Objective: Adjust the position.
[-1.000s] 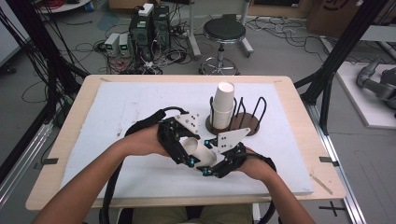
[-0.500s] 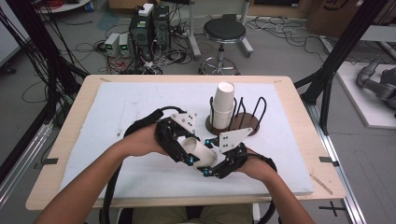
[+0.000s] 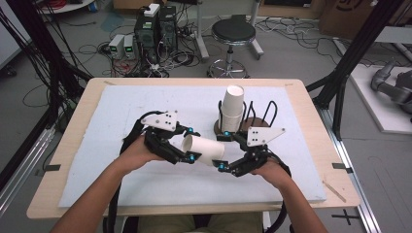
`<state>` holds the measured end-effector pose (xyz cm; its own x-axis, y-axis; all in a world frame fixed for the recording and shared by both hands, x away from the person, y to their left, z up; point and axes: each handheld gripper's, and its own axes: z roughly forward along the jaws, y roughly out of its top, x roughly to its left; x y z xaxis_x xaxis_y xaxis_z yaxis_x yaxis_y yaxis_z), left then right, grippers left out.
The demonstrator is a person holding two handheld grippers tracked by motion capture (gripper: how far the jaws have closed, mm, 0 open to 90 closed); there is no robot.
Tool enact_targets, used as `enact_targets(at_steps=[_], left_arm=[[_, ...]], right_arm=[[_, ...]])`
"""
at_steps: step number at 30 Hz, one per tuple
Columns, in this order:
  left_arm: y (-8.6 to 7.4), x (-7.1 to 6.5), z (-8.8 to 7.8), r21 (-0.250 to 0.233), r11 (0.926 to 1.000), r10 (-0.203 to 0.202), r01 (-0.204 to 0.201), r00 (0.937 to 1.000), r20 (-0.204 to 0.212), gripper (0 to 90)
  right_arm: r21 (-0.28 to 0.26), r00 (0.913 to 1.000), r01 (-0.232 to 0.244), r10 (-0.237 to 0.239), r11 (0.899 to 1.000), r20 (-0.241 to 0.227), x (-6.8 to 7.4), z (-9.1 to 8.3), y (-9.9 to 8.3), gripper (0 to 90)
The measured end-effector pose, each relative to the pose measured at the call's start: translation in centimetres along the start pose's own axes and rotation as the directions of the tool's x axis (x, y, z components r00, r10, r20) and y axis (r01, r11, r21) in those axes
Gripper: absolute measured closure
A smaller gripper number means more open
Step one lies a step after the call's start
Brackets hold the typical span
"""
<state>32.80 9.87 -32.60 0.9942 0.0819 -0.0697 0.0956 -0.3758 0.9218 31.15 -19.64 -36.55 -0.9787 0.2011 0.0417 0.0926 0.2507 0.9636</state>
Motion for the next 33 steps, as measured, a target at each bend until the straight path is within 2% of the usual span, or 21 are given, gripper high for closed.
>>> enact_targets(at_steps=[3,5,7,10,12,14,15,19,25,28,33], left_arm=[[-1.0,-0.1,0.1,-0.067,0.9977,-0.015,0.014,0.9999,-0.003,34.1],[-1.7,-0.2,0.3,-0.116,0.993,-0.022,0.023,0.9997,0.014,34.1],[-2.2,-0.3,0.5,-0.143,0.9896,-0.012,0.016,0.9995,0.03,34.1],[-2.7,-0.5,0.8,-0.198,0.98,-0.011,0.02,0.9988,0.048,34.3],[-2.7,-0.5,0.9,-0.24,0.9704,-0.011,0.027,0.9977,0.067,34.6],[-2.7,-0.6,1.0,-0.258,0.9657,-0.008,0.028,0.997,0.078,34.6],[-2.7,-0.6,1.1,-0.263,0.9644,-0.007,0.027,0.997,0.078,34.7],[-2.7,-0.6,1.2,-0.251,0.9676,-0.003,0.024,0.9964,0.084,34.6],[-2.8,-0.5,1.4,-0.243,0.9699,0.003,0.017,0.9965,0.083,34.5],[-2.9,-0.4,1.4,-0.239,0.9706,-0.004,0.024,0.9964,0.085,34.6],[-2.9,-0.4,1.3,-0.229,0.9733,0.001,0.017,0.9967,0.081,35.1]], right_arm=[[-0.02,0.9999,-0.011,0.011,1.0,0.002,-0.1,-0.2,0.0,18.1],[-0.025,1.0,-0.009,0.009,1.0,0.001,-0.1,-0.2,-0.1,18.0],[-0.03,0.9999,-0.011,0.011,0.999,-0.003,0.0,-0.1,-0.2,16.2],[-0.031,0.9995,-0.01,0.009,0.999,-0.029,0.2,0.1,-0.2,16.2],[-0.032,0.9992,-0.006,0.005,0.999,-0.041,0.3,0.3,-0.2,16.2],[-0.026,0.9987,-0.004,0.003,1.0,-0.05,0.4,0.4,-0.3,16.2],[-0.024,0.9987,-0.006,0.005,1.0,-0.052,0.4,0.4,-0.3,16.2],[-0.022,0.9987,-0.014,0.013,1.0,-0.048,0.3,0.4,-0.4,16.3],[-0.015,0.9987,0.003,-0.003,1.0,-0.051,0.4,0.5,-0.4,16.6],[-0.006,0.9983,0.02,-0.02,1.0,-0.055,0.3,0.4,-0.4,25.1],[0.006,0.9972,0.044,-0.043,0.999,-0.062,0.3,0.3,-0.4,27.9]])
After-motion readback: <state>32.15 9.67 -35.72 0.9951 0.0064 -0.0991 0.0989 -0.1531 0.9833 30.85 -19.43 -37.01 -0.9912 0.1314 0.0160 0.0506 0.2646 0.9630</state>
